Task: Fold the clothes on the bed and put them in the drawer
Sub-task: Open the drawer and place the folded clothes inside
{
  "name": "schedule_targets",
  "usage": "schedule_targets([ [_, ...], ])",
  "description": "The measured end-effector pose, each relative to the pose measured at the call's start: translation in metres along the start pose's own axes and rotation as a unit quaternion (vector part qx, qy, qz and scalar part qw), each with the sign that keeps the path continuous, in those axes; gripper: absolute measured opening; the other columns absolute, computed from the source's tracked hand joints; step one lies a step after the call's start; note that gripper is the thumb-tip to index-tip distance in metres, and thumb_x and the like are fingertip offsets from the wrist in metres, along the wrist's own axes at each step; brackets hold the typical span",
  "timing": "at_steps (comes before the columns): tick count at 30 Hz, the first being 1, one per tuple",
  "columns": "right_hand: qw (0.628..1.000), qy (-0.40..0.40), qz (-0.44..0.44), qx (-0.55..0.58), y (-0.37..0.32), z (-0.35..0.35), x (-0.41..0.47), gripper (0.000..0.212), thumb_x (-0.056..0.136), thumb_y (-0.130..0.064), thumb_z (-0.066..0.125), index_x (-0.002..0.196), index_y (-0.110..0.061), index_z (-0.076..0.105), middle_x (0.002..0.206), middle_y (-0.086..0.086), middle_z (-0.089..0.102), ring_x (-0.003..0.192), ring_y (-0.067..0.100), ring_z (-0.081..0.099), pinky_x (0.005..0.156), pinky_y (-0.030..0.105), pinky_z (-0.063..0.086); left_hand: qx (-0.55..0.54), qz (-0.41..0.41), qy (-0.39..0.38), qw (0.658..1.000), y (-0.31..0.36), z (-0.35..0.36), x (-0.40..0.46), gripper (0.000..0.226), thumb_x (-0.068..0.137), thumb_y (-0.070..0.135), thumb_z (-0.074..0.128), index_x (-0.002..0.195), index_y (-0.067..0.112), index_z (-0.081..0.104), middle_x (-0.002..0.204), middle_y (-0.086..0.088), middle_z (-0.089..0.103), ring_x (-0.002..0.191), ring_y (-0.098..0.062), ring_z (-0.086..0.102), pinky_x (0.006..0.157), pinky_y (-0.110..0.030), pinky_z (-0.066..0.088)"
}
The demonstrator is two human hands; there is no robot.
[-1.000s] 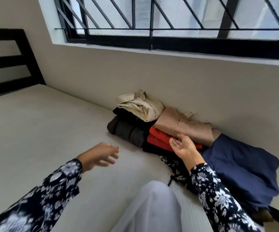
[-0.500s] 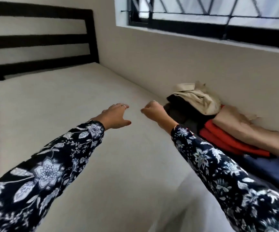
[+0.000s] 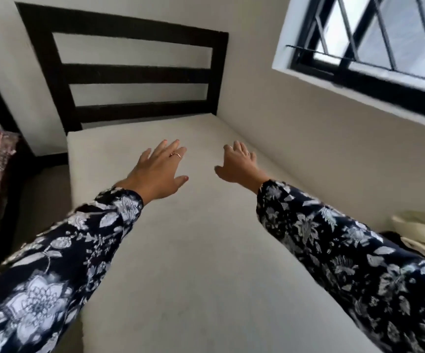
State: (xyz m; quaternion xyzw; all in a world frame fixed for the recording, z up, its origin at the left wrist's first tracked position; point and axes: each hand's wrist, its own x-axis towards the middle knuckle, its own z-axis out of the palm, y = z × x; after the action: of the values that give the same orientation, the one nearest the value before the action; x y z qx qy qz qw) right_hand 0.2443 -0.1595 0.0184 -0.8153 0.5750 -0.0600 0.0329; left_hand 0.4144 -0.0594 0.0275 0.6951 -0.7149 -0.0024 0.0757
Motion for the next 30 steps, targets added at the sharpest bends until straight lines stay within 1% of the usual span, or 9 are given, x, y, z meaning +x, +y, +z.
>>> schedule_targets([
  [4,0.998,-0.055,-0.010,0.003,-0.059,-0.052,0.001,0.068,0.090,-0.035,0.060,0.143,-0.005,0.030,0.151,0.017,0.023,0.144,0.030,0.016,0.116,0.054,0.014,-0.001,-0.010,-0.050,0.999,-0.046,-0.075,-0.033,0.070,0.098,0.043,0.044,0.154,0.022,0.006,0.161,0.003,-0.008,0.148,-0.018,-0.009,0.120,-0.041,0.005],
  [8,0.999,-0.032,0.022,0.009,-0.087,-0.140,0.003,0.063,0.089,-0.039,0.058,0.138,-0.007,0.037,0.145,0.014,0.033,0.140,0.028,0.023,0.113,0.052,0.020,0.010,-0.042,-0.075,0.996,-0.079,-0.169,-0.042,0.070,0.099,0.042,0.043,0.154,0.022,0.005,0.161,0.002,-0.006,0.148,-0.019,-0.009,0.120,-0.041,0.004],
  [13,0.994,-0.047,0.092,0.023,-0.080,-0.239,-0.007,0.061,0.089,-0.037,0.058,0.138,-0.007,0.038,0.145,0.014,0.033,0.141,0.028,0.023,0.113,0.053,0.019,0.068,-0.002,-0.082,0.994,-0.068,-0.269,-0.026,0.071,0.098,0.045,0.043,0.154,0.019,0.008,0.162,0.000,-0.002,0.148,-0.023,-0.006,0.120,-0.043,0.008],
  [16,0.991,-0.062,0.116,0.031,-0.066,-0.280,-0.019,0.060,0.090,-0.038,0.057,0.139,-0.007,0.038,0.145,0.014,0.032,0.141,0.026,0.022,0.114,0.053,0.017,0.084,0.022,-0.096,0.992,-0.047,-0.303,-0.007,0.072,0.097,0.046,0.045,0.153,0.019,0.009,0.162,0.000,-0.001,0.148,-0.023,-0.004,0.119,-0.043,0.008],
  [18,0.988,-0.071,0.134,0.029,-0.051,-0.309,-0.031,0.063,0.092,-0.039,0.057,0.142,-0.008,0.036,0.149,0.012,0.028,0.143,0.025,0.018,0.115,0.053,0.014,0.100,0.047,-0.111,0.988,-0.022,-0.324,0.016,0.074,0.096,0.046,0.046,0.153,0.020,0.008,0.162,0.000,-0.001,0.148,-0.024,-0.003,0.118,-0.042,0.007],
  [21,0.983,-0.058,0.173,0.028,-0.016,-0.350,-0.053,0.067,0.092,-0.043,0.057,0.145,-0.010,0.033,0.153,0.010,0.024,0.146,0.025,0.014,0.117,0.051,0.012,0.114,0.096,-0.112,0.983,0.039,-0.348,0.062,0.073,0.096,0.045,0.047,0.153,0.018,0.010,0.162,-0.003,0.001,0.148,-0.026,-0.002,0.118,-0.044,0.007],
  [24,0.972,-0.039,0.229,0.031,0.028,-0.389,-0.097,0.070,0.092,-0.045,0.056,0.147,-0.010,0.030,0.156,0.009,0.018,0.147,0.025,0.011,0.117,0.050,0.009,0.092,0.178,-0.119,0.972,0.129,-0.359,0.091,0.071,0.097,0.044,0.046,0.153,0.016,0.013,0.162,-0.004,0.001,0.148,-0.028,-0.001,0.119,-0.045,0.008],
  [27,0.958,-0.042,0.281,0.027,0.059,-0.410,-0.148,0.071,0.092,-0.044,0.057,0.148,-0.010,0.030,0.158,0.010,0.015,0.147,0.026,0.010,0.118,0.049,0.007,0.056,0.254,-0.144,0.955,0.202,-0.363,0.080,0.071,0.096,0.047,0.046,0.153,0.017,0.015,0.162,-0.003,0.003,0.148,-0.027,0.000,0.119,-0.044,0.009],
  [30,0.942,-0.045,0.330,0.027,0.079,-0.423,-0.194,0.069,0.092,-0.041,0.057,0.148,-0.009,0.030,0.158,0.011,0.015,0.147,0.027,0.010,0.118,0.051,0.005,0.075,0.331,-0.138,0.930,0.250,-0.365,0.059,0.072,0.096,0.048,0.045,0.153,0.018,0.013,0.162,-0.003,0.002,0.148,-0.027,-0.001,0.120,-0.045,0.008],
])
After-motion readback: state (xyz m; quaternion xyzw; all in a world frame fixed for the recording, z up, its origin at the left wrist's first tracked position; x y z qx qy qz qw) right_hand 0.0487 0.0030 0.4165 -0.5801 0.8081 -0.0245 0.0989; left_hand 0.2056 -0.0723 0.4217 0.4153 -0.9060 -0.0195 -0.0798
